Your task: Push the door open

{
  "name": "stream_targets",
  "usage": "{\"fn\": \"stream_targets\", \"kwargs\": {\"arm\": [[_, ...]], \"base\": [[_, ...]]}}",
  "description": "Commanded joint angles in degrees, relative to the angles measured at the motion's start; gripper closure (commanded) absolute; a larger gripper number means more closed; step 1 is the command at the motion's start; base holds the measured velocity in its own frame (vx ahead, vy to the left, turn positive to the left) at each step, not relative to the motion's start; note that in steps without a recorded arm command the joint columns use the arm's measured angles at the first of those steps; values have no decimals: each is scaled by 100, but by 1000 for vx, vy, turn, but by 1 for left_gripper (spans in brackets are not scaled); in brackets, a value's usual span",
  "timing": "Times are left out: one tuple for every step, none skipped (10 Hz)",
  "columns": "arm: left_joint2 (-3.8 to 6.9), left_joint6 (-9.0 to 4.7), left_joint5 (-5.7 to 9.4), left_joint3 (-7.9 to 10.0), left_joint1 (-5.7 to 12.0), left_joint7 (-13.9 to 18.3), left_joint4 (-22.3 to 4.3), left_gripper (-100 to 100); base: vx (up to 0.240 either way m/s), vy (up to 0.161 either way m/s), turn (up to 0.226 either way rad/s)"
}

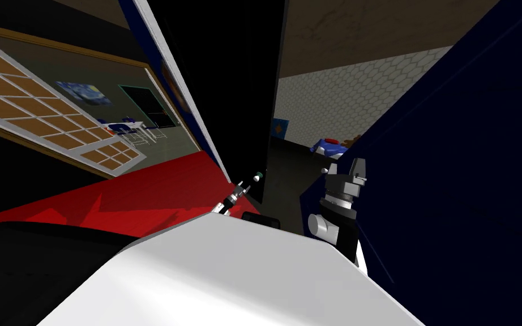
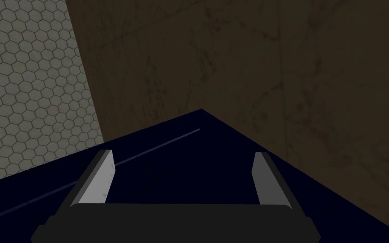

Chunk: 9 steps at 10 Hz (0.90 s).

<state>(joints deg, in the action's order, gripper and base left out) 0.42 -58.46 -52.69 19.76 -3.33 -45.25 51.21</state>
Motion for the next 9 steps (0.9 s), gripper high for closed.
{"fn": "stream_targets", "kwargs": {"arm": [[-78, -33, -180, -179, -159, -212, 154, -100], [-110, -40, -245, -244, -227, -275, 229, -100], [-143, -46, -303, -302, -288, -331, 296, -100], [-205, -57, -404, -404, -395, -430, 413, -100], [-257, -65, -480, -479, -475, -503, 500, -100], [-213, -37, -434, -432, -420, -409, 472, -100], [-49, -27, -424, -440, -413, -458, 455, -100], [26, -16, -411, -439, -400, -481, 436, -100], [69, -3, -395, -438, -386, -508, 413, -100]], "base": [[2, -22, 287], [1, -24, 191], [-1, -19, 177], [0, -16, 234], [1, -18, 237], [0, -12, 41], [83, -44, -32], [147, -92, -21], [148, -99, -22]]}}
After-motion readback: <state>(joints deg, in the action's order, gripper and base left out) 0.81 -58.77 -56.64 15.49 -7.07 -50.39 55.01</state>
